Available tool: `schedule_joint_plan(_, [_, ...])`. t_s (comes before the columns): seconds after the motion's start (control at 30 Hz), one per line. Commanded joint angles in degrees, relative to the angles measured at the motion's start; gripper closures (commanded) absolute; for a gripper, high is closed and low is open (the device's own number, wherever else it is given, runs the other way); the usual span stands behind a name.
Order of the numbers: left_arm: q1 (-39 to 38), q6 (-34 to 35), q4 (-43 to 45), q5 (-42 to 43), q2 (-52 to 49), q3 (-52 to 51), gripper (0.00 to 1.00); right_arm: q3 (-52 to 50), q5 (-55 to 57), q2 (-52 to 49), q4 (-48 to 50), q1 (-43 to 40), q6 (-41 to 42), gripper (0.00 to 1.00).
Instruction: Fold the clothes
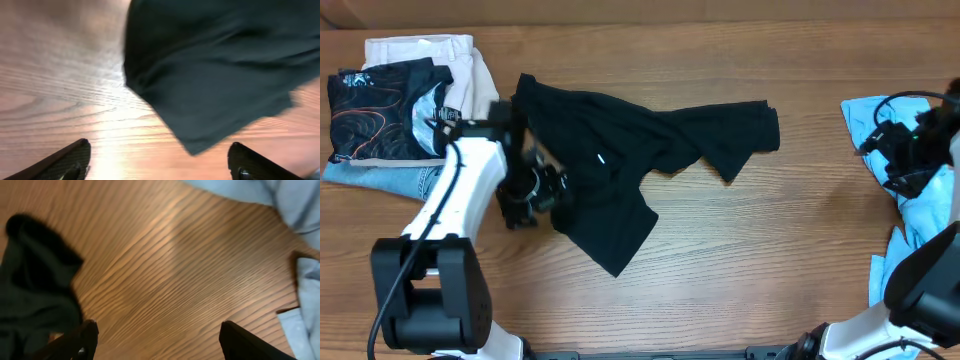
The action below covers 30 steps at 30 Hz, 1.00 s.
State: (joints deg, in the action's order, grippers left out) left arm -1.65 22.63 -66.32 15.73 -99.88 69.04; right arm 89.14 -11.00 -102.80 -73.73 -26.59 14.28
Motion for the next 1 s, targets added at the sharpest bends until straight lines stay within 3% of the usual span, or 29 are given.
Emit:
schedule_joint_plan(0.0, [-1.62,4.46,3.19,-4.35,0.04,-7.04,0.12,1.46,1.27,3.04,-0.09,1.73,-0.83,0.19])
schedule_joint_plan(0.17, [-2.51,7.43,10.21,-8.50,0.04,-13.84,0.18,1.46,1.22,3.04,-0.02,2.21,-0.79,0.19])
schedule_joint_plan(0.37, [-2.51,8.70,21.20,-8.41,0.02,-18.36,0.37,1.46,1.25,3.04,0.04,2.21,-0.81,0.20])
schedule_joint_plan(0.63, [-2.51,8.87,27.26,-6.05,0.02,-19.28,0.38,1.46,1.27,3.04,0.13,2.21,-0.81,0.21])
schedule_joint_plan(0.73, [-2.51,8.87,28.26,-3.10,0.02,-19.28,0.44,1.46,1.29,3.04,0.11,2.21,-0.83,0.21])
schedule_joint_plan(0.87, [-2.51,8.66,28.24,-2.58,0.02,-19.28,0.69,1.46,1.31,3.04,0.13,2.21,-0.83,0.21])
schedule_joint_plan(0.97, [-2.51,8.66,27.85,-2.25,0.04,-19.26,0.96,1.46,1.31,3.04,0.11,2.21,-0.83,0.21])
